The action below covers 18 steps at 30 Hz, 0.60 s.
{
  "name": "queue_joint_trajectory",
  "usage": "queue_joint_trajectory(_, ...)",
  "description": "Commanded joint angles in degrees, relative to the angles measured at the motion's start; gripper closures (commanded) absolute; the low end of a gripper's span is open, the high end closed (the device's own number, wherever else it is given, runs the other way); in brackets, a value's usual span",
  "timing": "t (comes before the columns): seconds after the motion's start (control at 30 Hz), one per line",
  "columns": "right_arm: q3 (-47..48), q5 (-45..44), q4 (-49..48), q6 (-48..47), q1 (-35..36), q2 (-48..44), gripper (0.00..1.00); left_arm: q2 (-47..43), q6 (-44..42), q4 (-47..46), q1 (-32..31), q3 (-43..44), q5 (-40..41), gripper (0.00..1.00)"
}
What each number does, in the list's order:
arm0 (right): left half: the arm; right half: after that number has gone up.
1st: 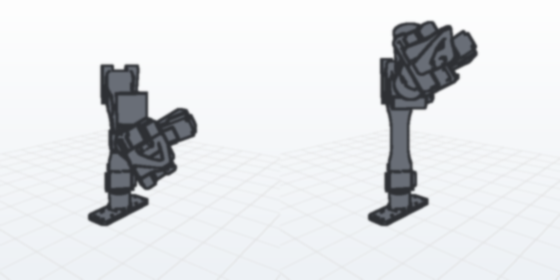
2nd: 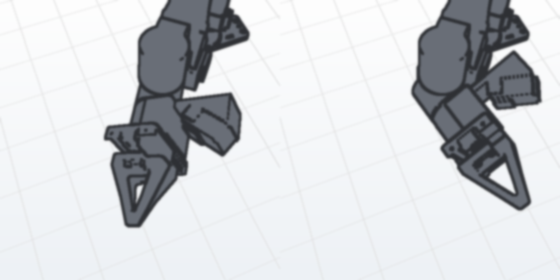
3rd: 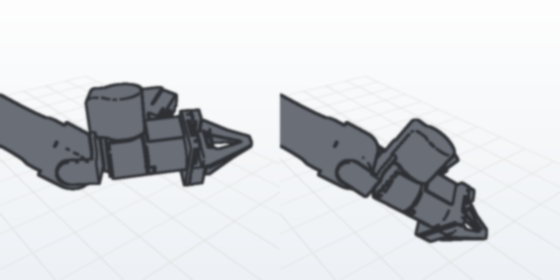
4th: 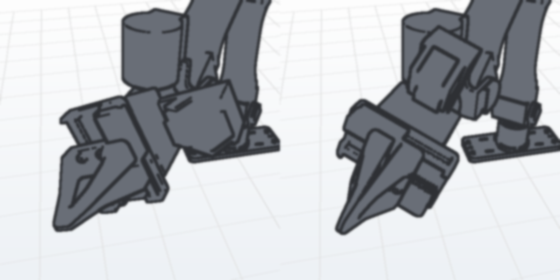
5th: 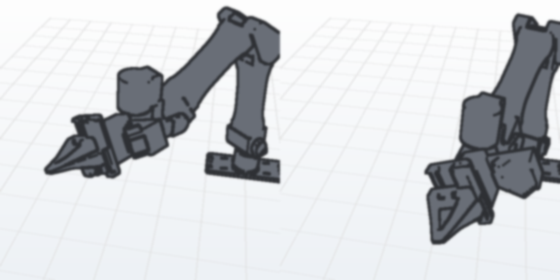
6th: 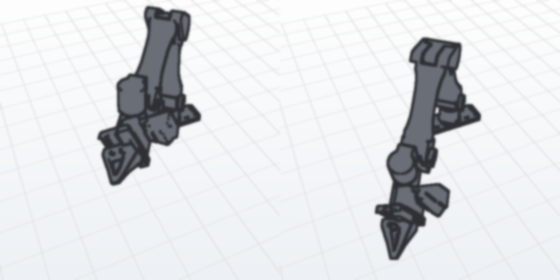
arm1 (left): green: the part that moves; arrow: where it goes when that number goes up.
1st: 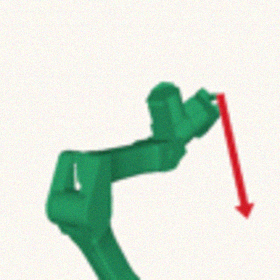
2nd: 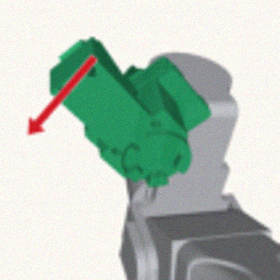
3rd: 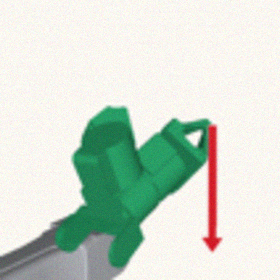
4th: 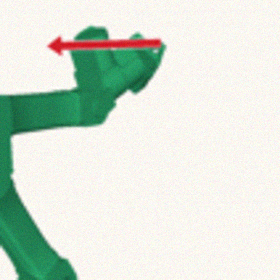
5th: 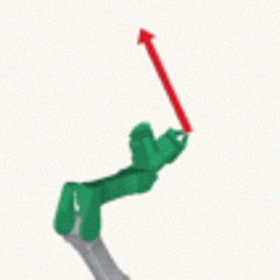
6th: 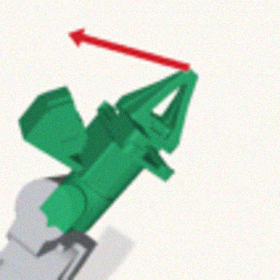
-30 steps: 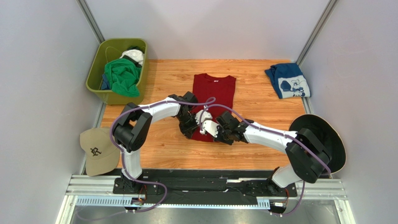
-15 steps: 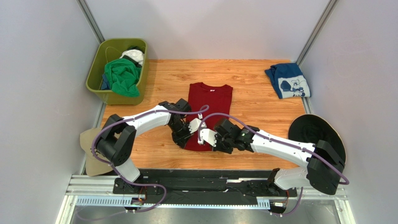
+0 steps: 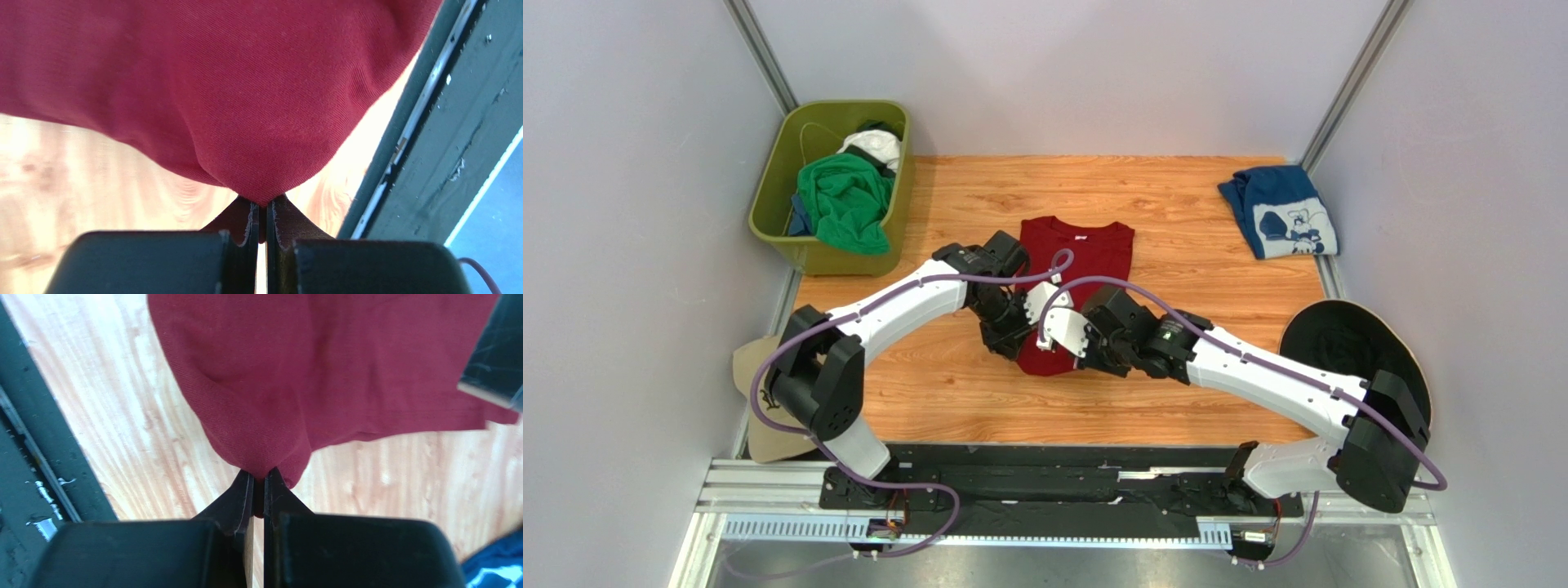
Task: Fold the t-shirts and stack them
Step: Fold the tshirt
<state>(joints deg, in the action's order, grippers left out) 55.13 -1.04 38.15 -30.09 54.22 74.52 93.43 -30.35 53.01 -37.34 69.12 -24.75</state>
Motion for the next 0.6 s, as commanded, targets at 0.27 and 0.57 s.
queue_joint_trajectory(0.27,9.64,-4.24,0.08,-6.21,-6.57,2.55,1.0,2.1,-3.66,3.49,5.78,15.24,1.64,1.0)
queue_joint_trajectory(0.57,15.79,-1.69,-2.29,-10.78,-14.31,10.9,1.0,14.67,-5.95,5.08,10.45,28.95,0.41,1.0)
